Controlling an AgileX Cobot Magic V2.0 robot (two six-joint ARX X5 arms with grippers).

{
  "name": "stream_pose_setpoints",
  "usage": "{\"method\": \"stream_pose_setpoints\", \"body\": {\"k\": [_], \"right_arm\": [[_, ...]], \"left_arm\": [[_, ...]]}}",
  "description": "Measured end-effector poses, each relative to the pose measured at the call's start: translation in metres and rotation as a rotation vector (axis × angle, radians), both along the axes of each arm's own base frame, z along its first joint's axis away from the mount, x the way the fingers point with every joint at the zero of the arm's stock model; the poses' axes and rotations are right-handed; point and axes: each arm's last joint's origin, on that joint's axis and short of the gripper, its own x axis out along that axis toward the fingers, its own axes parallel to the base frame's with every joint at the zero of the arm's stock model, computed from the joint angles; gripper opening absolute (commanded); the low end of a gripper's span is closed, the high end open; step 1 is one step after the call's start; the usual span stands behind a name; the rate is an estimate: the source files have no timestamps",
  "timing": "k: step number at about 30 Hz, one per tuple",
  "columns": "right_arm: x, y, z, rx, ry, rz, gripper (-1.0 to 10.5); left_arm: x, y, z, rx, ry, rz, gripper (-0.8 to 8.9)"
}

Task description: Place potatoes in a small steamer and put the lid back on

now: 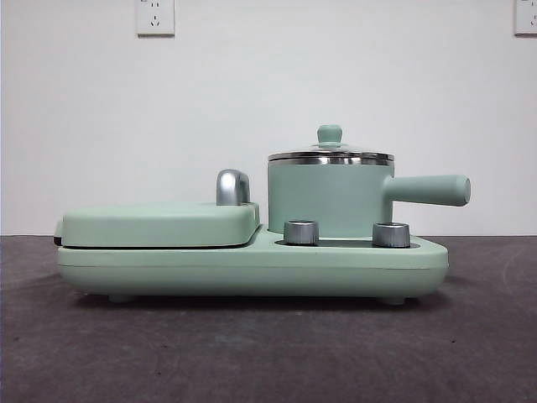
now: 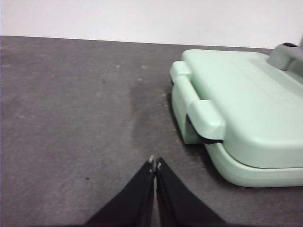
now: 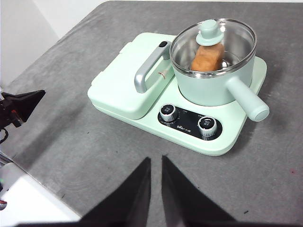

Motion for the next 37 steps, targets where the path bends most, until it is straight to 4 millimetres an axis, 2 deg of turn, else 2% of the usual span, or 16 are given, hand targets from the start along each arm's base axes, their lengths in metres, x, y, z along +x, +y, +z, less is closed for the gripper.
{"method": "stream_pose_setpoints", "body": {"k": [9,32,37], "right_arm": [[0.0000,0.0000,0.0000,0.000,0.000,0.000,0.3],[0.0001,0.0001,0.0003,0.002,-0.003,0.000,0.3],[-0.0058,-0.0073,0.0009,0.015,-0.039,-0.077,0.3]], "left_arm": [[-0.0042,0.0048,0.0006,-0.013,-0.020,0.061,0.08],[-0.0042,0.0050,0.0005,-0.012,-0.020,0.067,0.08],[-0.0042,0.0050,0.0005,-0.012,-0.020,0.067,0.08]]}}
